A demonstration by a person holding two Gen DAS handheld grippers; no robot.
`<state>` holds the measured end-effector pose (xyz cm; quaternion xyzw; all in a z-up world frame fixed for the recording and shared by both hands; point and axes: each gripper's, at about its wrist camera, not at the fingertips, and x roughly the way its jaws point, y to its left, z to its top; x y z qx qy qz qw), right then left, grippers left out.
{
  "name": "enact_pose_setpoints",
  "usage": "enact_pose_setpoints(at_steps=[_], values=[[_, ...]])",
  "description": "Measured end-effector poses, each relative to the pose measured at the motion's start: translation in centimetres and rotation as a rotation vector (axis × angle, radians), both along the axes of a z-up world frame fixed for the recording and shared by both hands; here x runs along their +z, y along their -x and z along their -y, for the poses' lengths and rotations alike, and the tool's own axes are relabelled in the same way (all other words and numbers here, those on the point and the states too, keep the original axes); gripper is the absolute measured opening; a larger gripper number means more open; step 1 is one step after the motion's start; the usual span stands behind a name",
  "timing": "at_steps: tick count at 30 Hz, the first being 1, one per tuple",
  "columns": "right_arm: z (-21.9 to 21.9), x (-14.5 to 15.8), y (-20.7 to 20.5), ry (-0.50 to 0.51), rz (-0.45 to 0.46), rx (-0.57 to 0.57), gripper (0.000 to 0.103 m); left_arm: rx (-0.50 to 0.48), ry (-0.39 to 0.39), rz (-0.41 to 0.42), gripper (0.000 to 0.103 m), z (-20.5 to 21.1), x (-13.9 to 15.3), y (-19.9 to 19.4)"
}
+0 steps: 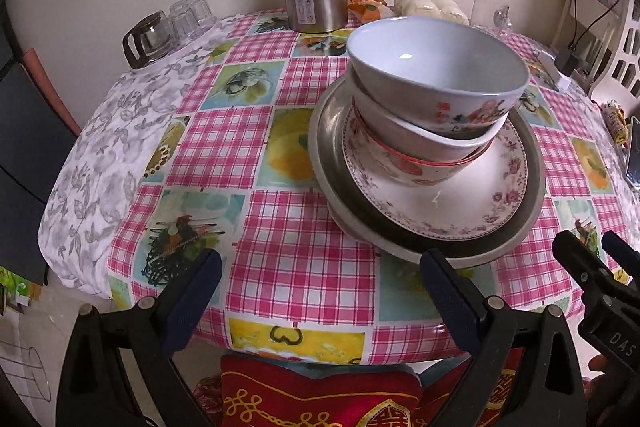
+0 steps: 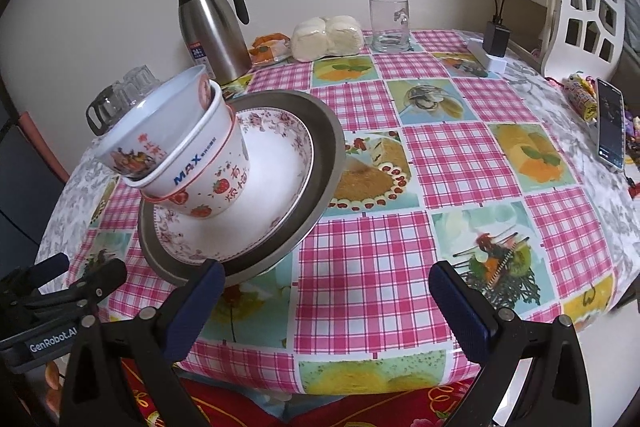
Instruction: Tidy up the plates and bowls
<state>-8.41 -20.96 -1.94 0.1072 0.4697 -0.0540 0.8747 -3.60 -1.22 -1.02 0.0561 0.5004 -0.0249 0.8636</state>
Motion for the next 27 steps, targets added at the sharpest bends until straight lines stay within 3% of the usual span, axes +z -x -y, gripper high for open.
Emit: enact_pose_setpoints(at_steps=[27], values=[[0.29,-0.43,-0.28,-0.006,-0.008,-0.012,0.103,0.010,-0.027,-0.031,0.099,0.00,-0.54,-0.33]])
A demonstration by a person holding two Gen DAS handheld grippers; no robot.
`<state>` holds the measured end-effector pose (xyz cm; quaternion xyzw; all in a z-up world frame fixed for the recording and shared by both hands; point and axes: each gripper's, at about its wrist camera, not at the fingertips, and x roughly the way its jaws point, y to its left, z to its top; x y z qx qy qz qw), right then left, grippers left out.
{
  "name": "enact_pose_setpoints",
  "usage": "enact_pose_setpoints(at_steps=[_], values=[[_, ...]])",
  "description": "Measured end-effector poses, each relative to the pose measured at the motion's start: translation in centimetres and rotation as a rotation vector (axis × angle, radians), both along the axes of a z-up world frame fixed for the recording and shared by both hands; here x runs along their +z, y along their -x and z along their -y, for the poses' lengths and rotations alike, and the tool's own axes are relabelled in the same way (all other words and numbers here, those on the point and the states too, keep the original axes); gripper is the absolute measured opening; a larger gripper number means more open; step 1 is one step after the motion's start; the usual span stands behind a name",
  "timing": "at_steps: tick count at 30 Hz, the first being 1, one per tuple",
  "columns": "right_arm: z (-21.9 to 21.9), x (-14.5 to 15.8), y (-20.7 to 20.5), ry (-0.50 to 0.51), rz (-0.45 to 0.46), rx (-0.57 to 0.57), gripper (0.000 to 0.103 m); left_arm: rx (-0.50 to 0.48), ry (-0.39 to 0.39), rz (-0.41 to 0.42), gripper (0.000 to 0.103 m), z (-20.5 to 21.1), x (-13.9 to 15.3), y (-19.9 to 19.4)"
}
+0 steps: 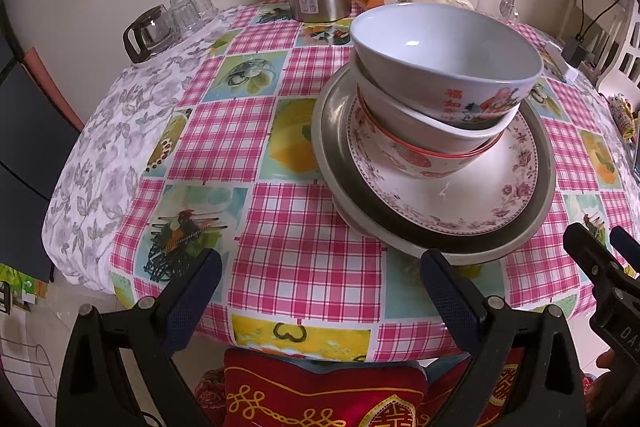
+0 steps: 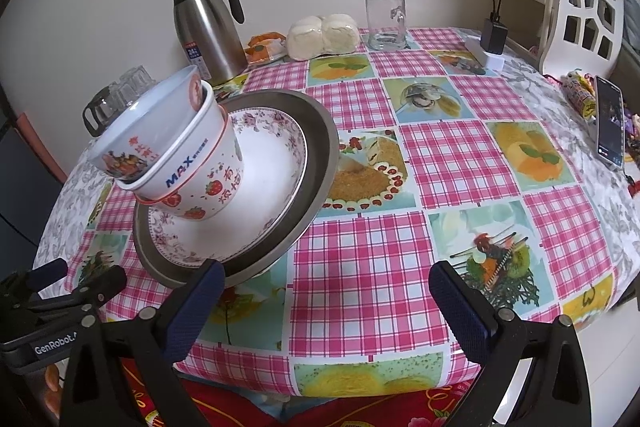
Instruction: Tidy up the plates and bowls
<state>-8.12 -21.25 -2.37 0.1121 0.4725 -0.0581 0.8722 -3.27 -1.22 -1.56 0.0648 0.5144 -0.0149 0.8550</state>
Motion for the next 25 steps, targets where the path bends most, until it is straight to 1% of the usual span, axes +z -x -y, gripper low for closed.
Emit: enact_pose_setpoints(at_steps=[12,20,25], values=[[0.01,-0.37,-0.30,0.001,-0.012,0.005,0.103,0.033,0.017,-0.011,0.099,-0.72,-0.20,-0.43],[-0.05,-0.55,-0.53,0.000,-0.020,0.012,0.103,0.027,-0.001,-0.014,0.099,-0.50,-0.38,-0.40],[0.03,-0.62,-0.63,-0.003,-0.023,0.009,0.103,0.025,0.001,-0.016,0.099,-0.53,-0.34,-0.50]])
